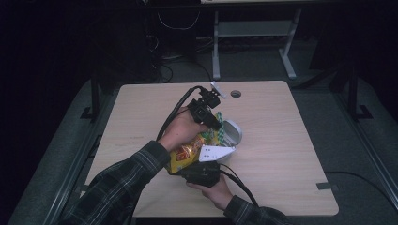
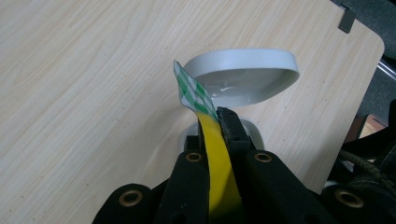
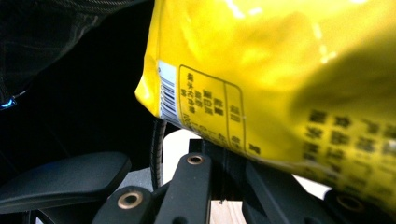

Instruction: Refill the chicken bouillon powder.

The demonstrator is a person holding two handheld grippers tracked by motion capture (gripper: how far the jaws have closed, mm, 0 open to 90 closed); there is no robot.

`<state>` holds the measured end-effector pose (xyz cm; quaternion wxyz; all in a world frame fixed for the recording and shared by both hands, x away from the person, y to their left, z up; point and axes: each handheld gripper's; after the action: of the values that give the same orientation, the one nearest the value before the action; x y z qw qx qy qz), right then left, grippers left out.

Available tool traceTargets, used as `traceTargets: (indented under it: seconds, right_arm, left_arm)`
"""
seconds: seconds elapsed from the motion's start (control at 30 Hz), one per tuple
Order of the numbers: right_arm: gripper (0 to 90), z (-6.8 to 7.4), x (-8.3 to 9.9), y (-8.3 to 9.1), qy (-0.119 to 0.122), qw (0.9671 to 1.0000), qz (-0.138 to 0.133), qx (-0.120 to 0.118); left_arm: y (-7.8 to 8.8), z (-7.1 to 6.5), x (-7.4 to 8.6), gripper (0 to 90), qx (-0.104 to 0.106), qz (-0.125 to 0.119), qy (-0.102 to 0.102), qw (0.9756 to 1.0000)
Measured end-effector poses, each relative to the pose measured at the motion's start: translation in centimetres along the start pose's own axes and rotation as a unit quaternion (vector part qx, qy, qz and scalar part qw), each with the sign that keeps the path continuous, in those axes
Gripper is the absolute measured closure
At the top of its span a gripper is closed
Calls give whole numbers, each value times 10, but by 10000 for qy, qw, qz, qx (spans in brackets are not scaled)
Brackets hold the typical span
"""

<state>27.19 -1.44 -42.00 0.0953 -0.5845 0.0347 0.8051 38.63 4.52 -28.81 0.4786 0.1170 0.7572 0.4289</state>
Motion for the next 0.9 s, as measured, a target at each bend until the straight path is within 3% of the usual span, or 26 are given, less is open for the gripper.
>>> traceTargets:
  seconds: [0.5, 0.6, 0.9]
  right_arm:
    - [900, -2, 8, -4, -61, 9999, 149, 2]
    - [900, -3, 9, -4, -90, 9998, 167, 14]
    - [900, -4, 14, -6, -104, 9996, 262, 9]
  left_arm:
    - [22, 4, 9, 900, 195, -332, 56, 9992]
    - [26, 5, 12, 900, 214, -338, -9, 9992]
    - [39, 11, 21, 900, 317, -563, 113, 9979]
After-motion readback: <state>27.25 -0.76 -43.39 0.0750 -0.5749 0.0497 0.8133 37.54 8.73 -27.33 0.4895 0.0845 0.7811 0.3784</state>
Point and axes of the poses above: each handheld gripper's, and its own axes: y roughly backward along the jaws, x roughly out of its underside, z roughly to its left, and after that the axes turned 10 degrees about -z, right-handed
